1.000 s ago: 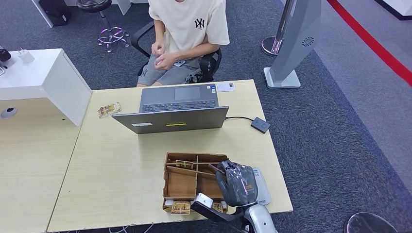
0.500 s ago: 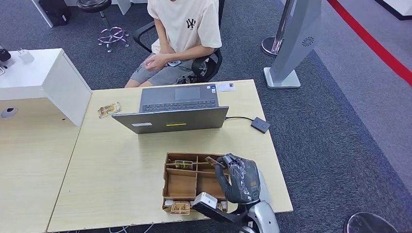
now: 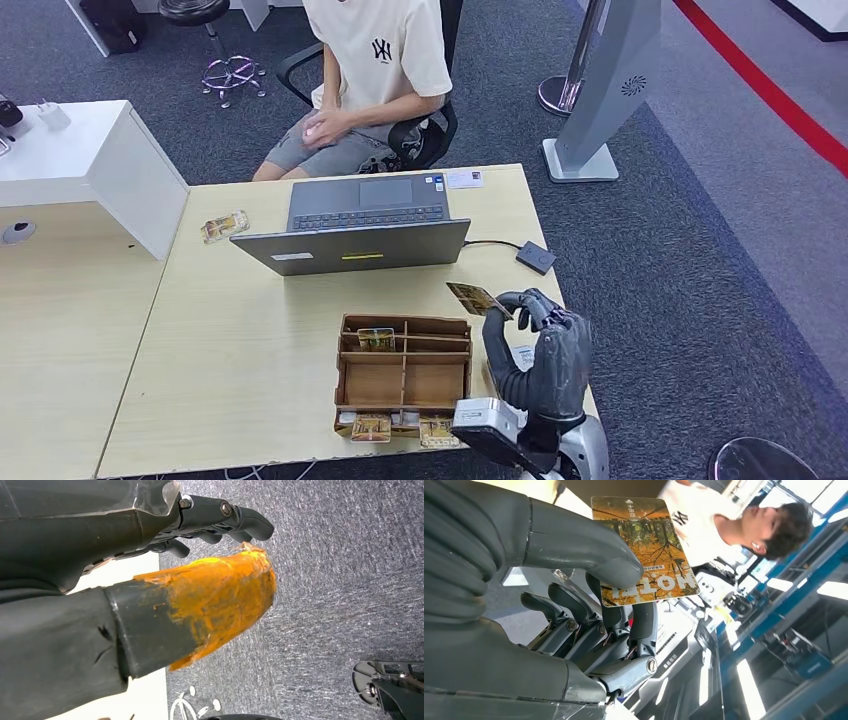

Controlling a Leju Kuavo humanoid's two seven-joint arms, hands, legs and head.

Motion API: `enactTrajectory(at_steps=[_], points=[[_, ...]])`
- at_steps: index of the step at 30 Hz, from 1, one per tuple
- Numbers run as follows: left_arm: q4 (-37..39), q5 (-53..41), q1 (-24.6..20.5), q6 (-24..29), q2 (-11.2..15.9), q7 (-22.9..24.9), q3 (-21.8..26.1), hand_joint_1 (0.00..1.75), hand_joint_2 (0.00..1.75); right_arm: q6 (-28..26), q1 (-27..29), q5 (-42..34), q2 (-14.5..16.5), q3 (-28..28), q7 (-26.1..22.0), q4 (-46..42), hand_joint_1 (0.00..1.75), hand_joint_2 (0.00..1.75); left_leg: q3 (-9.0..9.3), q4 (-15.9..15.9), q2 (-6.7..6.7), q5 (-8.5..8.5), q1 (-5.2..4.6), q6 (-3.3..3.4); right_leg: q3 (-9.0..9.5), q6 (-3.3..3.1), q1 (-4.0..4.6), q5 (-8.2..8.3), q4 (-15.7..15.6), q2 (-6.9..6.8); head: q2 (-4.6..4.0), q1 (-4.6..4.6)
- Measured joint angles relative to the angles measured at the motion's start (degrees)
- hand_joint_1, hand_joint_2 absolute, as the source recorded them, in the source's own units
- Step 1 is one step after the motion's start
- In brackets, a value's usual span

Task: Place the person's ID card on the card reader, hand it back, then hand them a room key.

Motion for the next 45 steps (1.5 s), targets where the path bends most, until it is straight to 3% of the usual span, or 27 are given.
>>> enactTrajectory(at_steps=[7, 13, 20, 31, 39, 45], points=[[0.0, -0.3, 0.0, -0.1, 0.0, -0.1, 0.0, 0.0, 0.0, 0.0, 0.1, 0.2, -0.1, 0.6, 0.2, -2.1, 1.75, 1.75, 0.0, 0.0, 0.0, 0.0, 0.0, 0.0, 0.01, 0.0, 0.0, 0.0, 0.0, 0.0, -0.01, 0.0], [0.0, -1.9, 0.0, -0.7, 0.0, -0.2, 0.0, 0.0, 0.0, 0.1, -3.5, 5.9, -0.6, 2.2, 1.4, -0.8, 1.75, 1.75, 0.0, 0.0, 0.01, 0.01, 0.0, 0.0, 0.02, 0.0, 0.0, 0.01, 0.0, 0.0, -0.01, 0.0], [0.0, -4.2, -0.1, -2.2, 0.1, -0.2, 0.0, 0.0, 0.0, 0.1, -13.2, 14.8, -1.4, 3.8, 6.9, 4.6, 1.75, 1.75, 0.03, 0.0, 0.04, 0.07, 0.0, -0.01, 0.03, -0.01, 0.0, 0.04, 0.0, 0.03, 0.0, -0.01], [0.0, -7.8, -0.1, -4.5, 0.4, -0.7, -1.4, 0.0, 0.0, 0.1, -33.2, 27.1, -3.3, 5.8, 19.1, 21.9, 1.75, 1.75, 0.03, 0.0, 0.04, 0.14, 0.0, 0.0, 0.03, -0.02, 0.0, 0.1, 0.0, 0.02, 0.0, 0.0], [0.0, -9.4, -0.2, -5.4, 0.4, -0.7, -3.0, 0.0, 0.0, 0.1, -40.2, 33.9, -3.5, 7.9, 24.7, 31.2, 1.75, 1.75, 0.01, 0.0, 0.03, 0.14, 0.0, 0.0, 0.0, -0.02, 0.0, 0.09, 0.0, 0.02, -0.01, 0.0], [0.0, -9.6, -0.2, -5.8, 0.5, -0.6, -3.8, 0.0, 0.0, 0.1, -43.1, 34.4, -3.8, 9.1, 26.6, 35.5, 1.75, 1.75, 0.01, 0.0, 0.03, 0.14, 0.0, 0.0, 0.01, -0.02, 0.0, 0.09, 0.0, 0.01, -0.01, 0.0]])
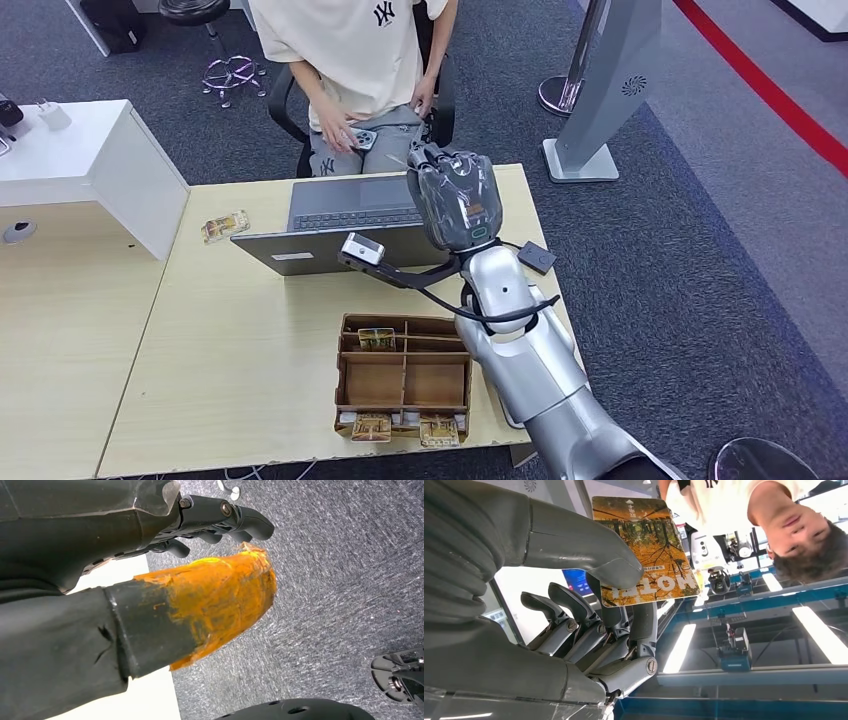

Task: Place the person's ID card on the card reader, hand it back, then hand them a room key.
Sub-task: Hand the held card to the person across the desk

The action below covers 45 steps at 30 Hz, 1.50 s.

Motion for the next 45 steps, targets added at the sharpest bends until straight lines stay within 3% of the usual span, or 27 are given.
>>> enactTrajectory(at_steps=[28, 29, 32, 34, 38, 45], points=[[0.0, -0.4, 0.0, -0.3, 0.1, 0.6, -0.6, 0.0, 0.0, 0.0, -1.0, 0.2, -0.3, 2.2, 1.4, 1.7, 1.75, 1.75, 0.0, 0.0, 0.0, 0.0, 0.0, 0.0, 0.0, 0.0, 0.0, 0.0, 0.0, 0.0, 0.01, 0.0], [0.0, -0.5, 0.0, -0.3, 0.1, 0.6, -0.6, 0.0, 0.0, 0.0, -1.0, 0.2, -0.4, 2.2, 1.5, 1.7, 1.43, 1.75, 0.0, 0.0, 0.0, 0.0, 0.0, 0.0, 0.0, 0.0, 0.0, 0.0, 0.0, 0.0, 0.01, 0.0], [0.0, -0.5, 0.0, -0.3, 0.1, 0.7, -0.6, 0.0, 0.0, 0.0, -1.0, 0.2, -0.5, 2.5, 2.2, 1.6, 0.15, 1.75, 0.0, 0.0, 0.0, 0.0, 0.0, 0.0, 0.0, 0.0, 0.0, 0.0, 0.0, 0.0, 0.01, 0.0], [0.0, -0.5, 0.0, -0.3, 0.1, 0.8, -0.6, 0.0, 0.0, 0.0, -1.0, 0.2, -0.6, 2.7, 2.9, 1.6, 0.0, 1.75, 0.0, 0.0, 0.0, 0.0, 0.0, 0.0, 0.0, 0.0, 0.0, 0.0, 0.0, 0.0, 0.01, 0.0], [0.0, -0.5, 0.0, -0.2, 0.1, 1.0, -0.6, 0.0, 0.0, 0.0, -0.8, 0.2, -0.8, 3.4, 4.1, 1.6, 0.0, 0.0, 0.01, 0.0, 0.0, 0.0, 0.0, 0.0, 0.0, 0.0, 0.0, 0.0, 0.0, 0.0, 0.01, 0.0], [0.0, 0.4, 0.0, 0.2, 0.1, 1.1, -0.6, 0.0, 0.0, -0.1, 3.1, -2.5, -0.8, 3.3, -0.2, -3.4, 0.0, 0.0, 0.0, 0.0, -0.01, -0.01, 0.0, 0.0, -0.02, 0.0, 0.0, -0.01, 0.0, 0.0, 0.01, 0.0]])
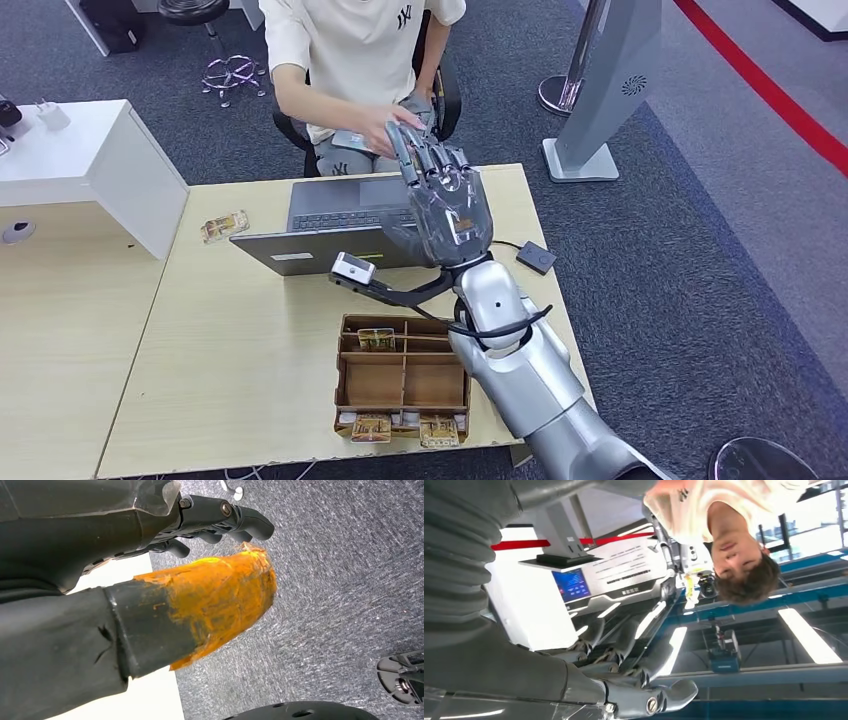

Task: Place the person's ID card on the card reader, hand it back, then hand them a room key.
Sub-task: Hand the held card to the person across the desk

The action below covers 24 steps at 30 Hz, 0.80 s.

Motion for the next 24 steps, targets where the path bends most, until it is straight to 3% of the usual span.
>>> enactTrajectory(at_steps=[3, 6, 11, 13, 17, 21, 24], points=[[0.0, 0.6, 0.1, 0.4, -0.1, 0.0, 0.0, 0.0, 0.0, 0.0, 4.1, -5.5, 1.0, -2.0, -7.2, -4.8, 0.0, 0.0, -0.02, 0.0, -0.03, -0.01, 0.0, 0.0, 0.0, 0.01, 0.0, -0.01, 0.0, -0.02, 0.0, 0.01], [0.0, 1.3, 0.1, 0.9, -0.2, 0.1, 0.2, 0.0, 0.0, 0.0, 9.3, -18.5, 3.6, -5.4, -16.9, -9.5, 0.0, 0.0, -0.02, 0.0, -0.04, -0.03, 0.01, 0.0, 0.0, 0.0, 0.0, -0.03, 0.0, -0.03, 0.0, -0.01], [0.0, 2.6, 0.2, 1.8, -0.4, 0.2, 0.8, 0.0, 0.0, 3.1, 15.6, -45.7, 4.3, -5.0, -19.6, -15.6, 0.0, 0.0, -0.02, 0.0, 0.06, -0.04, -0.01, 0.0, -0.03, 0.0, 0.0, -0.04, 0.0, 0.04, -0.01, 0.0], [0.0, 3.2, 0.2, 2.1, -0.5, 0.1, 1.3, 0.0, 0.0, 7.7, 17.7, -56.1, 3.6, -3.9, -20.6, -18.5, 0.0, 0.0, -0.01, 0.0, 0.04, -0.04, -0.01, 0.0, 0.0, 0.0, -0.01, -0.03, 0.0, 0.0, -0.01, -0.01], [0.0, 4.1, 0.3, 2.9, -0.5, -0.2, 2.4, 0.0, 0.0, 23.0, 22.4, -77.1, 1.2, -2.0, -24.5, -25.4, 0.0, 0.0, -0.04, 0.0, -0.05, -0.04, -0.01, 0.0, -0.01, 0.0, -0.01, -0.04, 0.0, -0.07, 0.0, 0.01], [0.0, 4.3, 0.2, 3.5, -0.5, -0.6, 3.0, 0.0, 0.0, 34.9, 25.2, -85.8, -0.7, -1.9, -26.7, -29.0, 0.0, 0.0, -0.03, 0.0, -0.04, -0.04, -0.01, 0.0, -0.01, 0.0, 0.0, -0.04, 0.0, -0.05, 0.0, 0.0], [0.0, 4.3, 0.2, 3.6, -0.5, -0.7, 3.3, 0.0, 0.0, 37.6, 26.6, -87.2, -1.5, -1.9, -27.2, -30.3, 0.0, 0.0, -0.03, 0.0, -0.03, -0.04, -0.01, 0.0, -0.01, 0.0, 0.0, -0.04, 0.0, -0.04, 0.0, -0.01]])
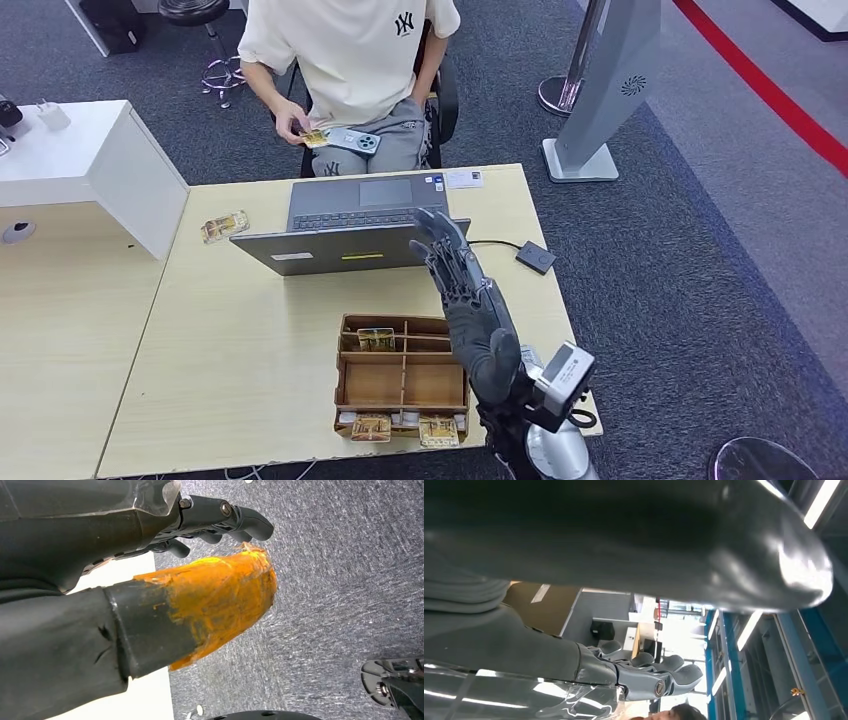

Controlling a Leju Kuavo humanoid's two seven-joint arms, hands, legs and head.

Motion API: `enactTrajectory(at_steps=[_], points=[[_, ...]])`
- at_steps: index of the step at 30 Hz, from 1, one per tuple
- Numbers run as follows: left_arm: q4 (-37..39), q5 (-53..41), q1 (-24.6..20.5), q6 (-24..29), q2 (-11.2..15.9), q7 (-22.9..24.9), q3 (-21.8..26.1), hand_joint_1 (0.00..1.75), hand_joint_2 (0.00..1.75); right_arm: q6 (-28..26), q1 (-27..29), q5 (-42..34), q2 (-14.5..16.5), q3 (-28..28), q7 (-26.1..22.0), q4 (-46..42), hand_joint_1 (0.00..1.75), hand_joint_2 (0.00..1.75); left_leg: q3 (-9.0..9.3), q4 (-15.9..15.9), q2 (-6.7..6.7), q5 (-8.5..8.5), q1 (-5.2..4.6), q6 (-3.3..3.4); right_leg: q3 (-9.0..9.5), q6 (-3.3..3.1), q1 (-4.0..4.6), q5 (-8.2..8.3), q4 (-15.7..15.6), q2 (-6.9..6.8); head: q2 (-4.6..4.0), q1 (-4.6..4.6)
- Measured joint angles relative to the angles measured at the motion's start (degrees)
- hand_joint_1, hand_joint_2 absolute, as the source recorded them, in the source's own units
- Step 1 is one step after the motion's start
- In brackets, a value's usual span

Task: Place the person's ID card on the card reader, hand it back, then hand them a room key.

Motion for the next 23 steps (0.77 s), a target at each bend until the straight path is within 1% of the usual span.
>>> enactTrajectory(at_steps=[8, 9, 10, 13, 17, 20, 22, 23], points=[[0.0, 0.1, 0.0, 0.0, 0.0, 0.0, 0.1, 0.0, 0.0, 1.1, 1.0, -0.8, -1.0, 0.0, 0.0, -1.6, 0.0, 0.0, 0.01, 0.0, 0.0, 0.01, 0.0, 0.0, 0.01, 0.0, 0.0, 0.01, 0.0, 0.0, 0.0, 0.01], [0.0, 0.1, 0.0, 0.1, 0.0, 0.0, 0.1, 0.0, 0.0, 2.8, 1.1, -1.6, -1.1, 0.0, 0.0, -1.6, 0.0, 0.0, 0.01, 0.0, 0.0, 0.01, 0.0, 0.0, 0.01, 0.0, 0.0, 0.01, 0.0, 0.0, 0.0, 0.01], [0.0, 0.1, 0.0, 0.2, 0.0, 0.0, 0.1, 0.0, 0.0, 5.7, 1.3, -2.9, -1.4, 0.0, -0.1, -1.6, 0.0, 0.0, 0.01, 0.0, 0.0, 0.01, 0.0, 0.0, 0.01, 0.0, 0.0, 0.01, 0.0, 0.0, 0.0, 0.01], [0.0, 0.1, 0.0, 0.4, 0.0, -0.2, 0.1, 0.0, 0.0, 16.7, 2.6, -6.2, -2.8, 0.0, -0.9, -1.4, 0.0, 0.0, 0.0, 0.0, -0.01, 0.0, 0.0, 0.0, 0.02, 0.0, 0.0, 0.0, 0.0, -0.02, 0.0, 0.0], [0.0, -0.3, -0.1, 0.6, 0.1, -0.6, 0.1, 0.0, 0.0, 28.1, 4.3, -6.0, -5.5, 0.8, -2.2, 0.7, 0.0, 0.0, 0.0, 0.0, -0.01, -0.02, -0.01, 0.02, 0.02, 0.01, 0.0, -0.01, 0.0, -0.01, 0.0, 0.0], [0.0, -0.5, -0.2, 0.6, 0.1, -0.6, 0.1, 0.0, 0.0, 33.8, 5.4, -4.0, -8.2, 2.4, -3.2, 3.8, 0.0, 0.0, 0.0, 0.0, -0.01, -0.03, -0.01, 0.03, 0.02, 0.03, 0.0, -0.02, 0.0, -0.02, -0.01, 0.01], [0.0, -0.6, -0.2, 0.6, 0.1, -0.6, 0.1, 0.0, 0.0, 36.2, 5.9, -2.7, -10.3, 4.1, -4.1, 6.5, 0.0, 0.0, 0.0, 0.0, -0.01, -0.03, -0.01, 0.03, 0.03, 0.03, 0.0, -0.02, 0.0, -0.02, -0.01, 0.01], [0.0, -0.6, -0.2, 0.6, 0.1, -0.6, 0.1, 0.0, 0.0, 36.7, 6.1, -2.4, -10.8, 4.6, -4.3, 7.1, 0.0, 0.0, 0.0, 0.0, -0.01, -0.03, -0.01, 0.03, 0.03, 0.03, 0.0, -0.02, 0.0, -0.02, -0.01, 0.01]])
